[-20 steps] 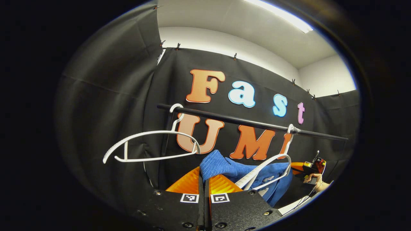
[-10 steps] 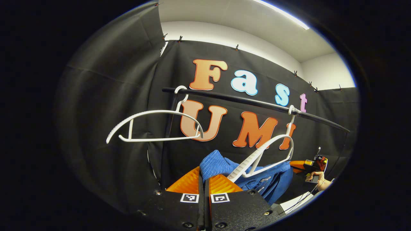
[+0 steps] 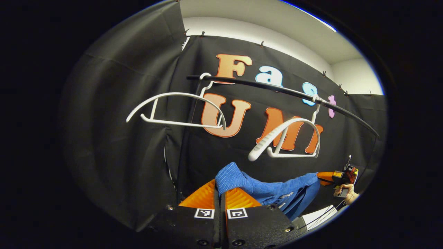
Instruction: Grasp the clothes on the hanger with both hands and then place them into the laundry hamper below.
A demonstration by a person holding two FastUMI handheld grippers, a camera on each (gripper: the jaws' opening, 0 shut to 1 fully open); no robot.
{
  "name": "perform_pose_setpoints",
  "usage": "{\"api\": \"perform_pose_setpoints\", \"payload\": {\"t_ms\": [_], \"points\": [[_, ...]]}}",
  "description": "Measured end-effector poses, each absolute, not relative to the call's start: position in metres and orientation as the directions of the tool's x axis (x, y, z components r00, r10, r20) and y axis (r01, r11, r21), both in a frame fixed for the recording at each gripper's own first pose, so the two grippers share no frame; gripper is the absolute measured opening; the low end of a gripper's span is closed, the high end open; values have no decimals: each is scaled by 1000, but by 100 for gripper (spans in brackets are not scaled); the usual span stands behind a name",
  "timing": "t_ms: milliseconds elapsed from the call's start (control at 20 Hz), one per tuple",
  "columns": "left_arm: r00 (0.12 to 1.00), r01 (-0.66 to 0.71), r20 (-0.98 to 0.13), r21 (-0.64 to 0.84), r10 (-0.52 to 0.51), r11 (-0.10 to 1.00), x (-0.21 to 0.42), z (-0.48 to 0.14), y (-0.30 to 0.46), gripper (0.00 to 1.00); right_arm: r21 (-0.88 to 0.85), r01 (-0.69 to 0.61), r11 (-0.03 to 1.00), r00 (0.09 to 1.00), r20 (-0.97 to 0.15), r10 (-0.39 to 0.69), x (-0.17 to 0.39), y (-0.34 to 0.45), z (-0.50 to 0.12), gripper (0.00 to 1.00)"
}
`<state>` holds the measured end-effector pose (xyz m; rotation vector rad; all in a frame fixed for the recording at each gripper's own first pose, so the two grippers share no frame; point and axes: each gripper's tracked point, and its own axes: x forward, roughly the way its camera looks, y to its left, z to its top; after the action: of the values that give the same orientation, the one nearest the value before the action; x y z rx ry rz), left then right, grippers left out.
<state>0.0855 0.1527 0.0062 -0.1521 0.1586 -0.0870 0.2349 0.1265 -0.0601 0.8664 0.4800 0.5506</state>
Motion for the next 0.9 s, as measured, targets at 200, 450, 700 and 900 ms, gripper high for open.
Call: {"api": "perform_pose_setpoints", "payload": {"t_ms": [200,450,700,900], "points": [[976,50,-199,-192,-89,980,75,-19,155,0,795,-256,549,746,-199,636,214,135,-71,7],[968,60,-226,-209,-108,976,62,-35,136,0,746,-305,592,715,-231,660,182,158,-81,7],[952,127,-246,-220,-181,967,53,-43,100,0,709,-321,628,727,-241,644,160,168,-77,7],[939,185,-245,-228,-241,956,52,-42,70,0,667,-339,663,737,-249,628,144,172,-73,7]]}}
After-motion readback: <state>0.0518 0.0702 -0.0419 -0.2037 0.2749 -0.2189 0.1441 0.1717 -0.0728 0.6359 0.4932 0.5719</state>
